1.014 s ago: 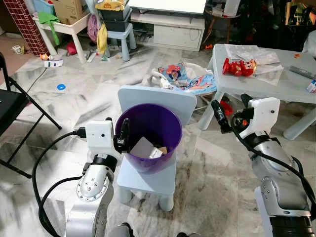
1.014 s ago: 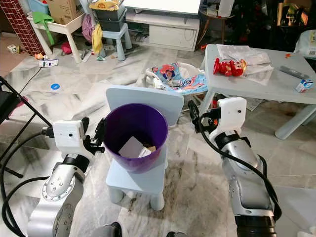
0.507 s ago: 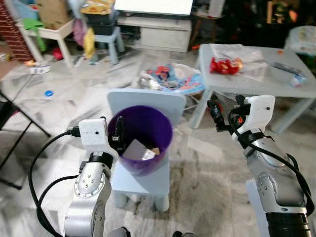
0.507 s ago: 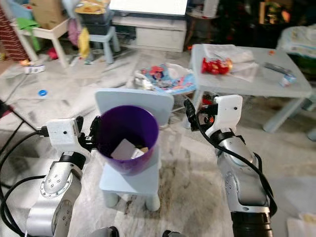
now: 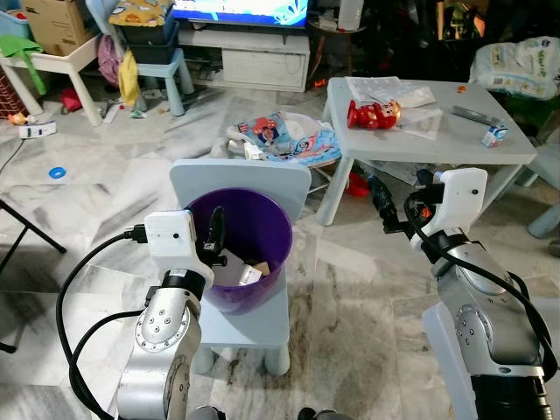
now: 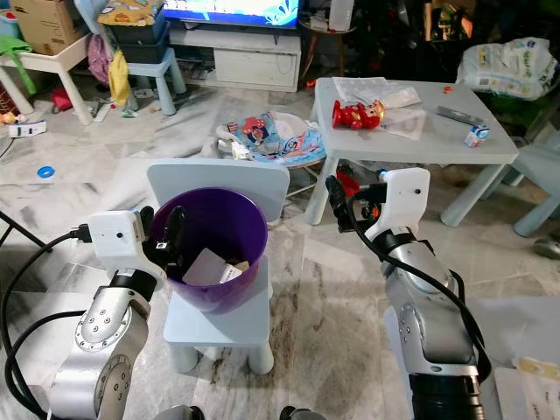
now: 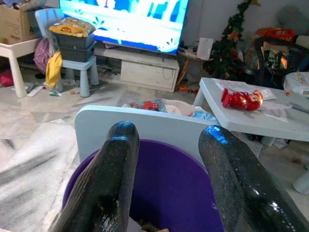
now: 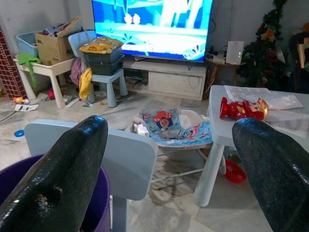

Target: Picking trash to rubbish bin

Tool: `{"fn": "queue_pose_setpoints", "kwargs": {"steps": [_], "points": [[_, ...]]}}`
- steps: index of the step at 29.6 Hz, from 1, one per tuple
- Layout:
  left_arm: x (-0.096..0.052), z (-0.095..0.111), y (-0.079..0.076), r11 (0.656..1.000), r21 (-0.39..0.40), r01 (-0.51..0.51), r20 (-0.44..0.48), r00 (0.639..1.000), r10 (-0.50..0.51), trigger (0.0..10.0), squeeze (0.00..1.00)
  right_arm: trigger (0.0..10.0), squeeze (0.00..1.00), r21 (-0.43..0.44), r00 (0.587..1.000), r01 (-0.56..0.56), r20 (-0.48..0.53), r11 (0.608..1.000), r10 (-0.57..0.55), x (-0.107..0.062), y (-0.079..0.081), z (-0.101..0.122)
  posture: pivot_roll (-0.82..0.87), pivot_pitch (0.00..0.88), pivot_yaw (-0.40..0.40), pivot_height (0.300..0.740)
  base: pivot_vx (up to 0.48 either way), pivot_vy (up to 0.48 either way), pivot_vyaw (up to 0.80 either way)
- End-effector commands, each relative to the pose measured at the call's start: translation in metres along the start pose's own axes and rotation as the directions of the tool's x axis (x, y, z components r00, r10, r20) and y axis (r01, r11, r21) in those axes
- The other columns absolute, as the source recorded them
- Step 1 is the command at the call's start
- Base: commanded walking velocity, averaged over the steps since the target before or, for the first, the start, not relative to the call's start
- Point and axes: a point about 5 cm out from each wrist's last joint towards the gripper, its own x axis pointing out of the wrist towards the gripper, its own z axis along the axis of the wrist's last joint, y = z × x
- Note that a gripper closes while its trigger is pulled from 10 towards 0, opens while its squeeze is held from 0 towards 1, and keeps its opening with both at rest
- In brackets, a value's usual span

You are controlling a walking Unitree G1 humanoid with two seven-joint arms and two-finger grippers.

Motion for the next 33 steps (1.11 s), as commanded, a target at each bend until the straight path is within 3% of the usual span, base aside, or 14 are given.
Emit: {"fn": "queue_pose_setpoints", "kwargs": {"steps": [1, 10, 33], "points": [[-0.0003, -0.002, -0.0036, 1.0, -0.005, 0.013, -0.013, 1.0, -0.013, 10.0, 0.0, 10.0, 1.0, -0.004, 1.0, 0.007, 0.012, 1.0, -0.007, -0.0001, -0.0022, 0.0059, 0.05, 0.111, -0.091, 0.74, 0.0, 0.0, 0.0], [-0.0014, -0.0036, -0.0023, 1.0, -0.005, 0.009, -0.02, 1.0, -0.009, 10.0, 0.0, 10.0, 1.0, 0.002, 1.0, 0.006, 0.007, 1.0, -0.006, 0.0007, -0.0007, 0.0047, 0.05, 0.115, -0.092, 0.74, 0.0, 0.0, 0.0], [0.0021, -0.0049, -0.0011, 1.0, -0.003, 0.005, -0.027, 1.0, -0.005, 10.0, 0.0, 10.0, 1.0, 0.006, 1.0, 0.009, 0.007, 1.0, -0.009, 0.0045, -0.001, 0.0041, 0.05, 0.106, -0.09, 0.74, -0.296, 0.0, 0.0]]}}
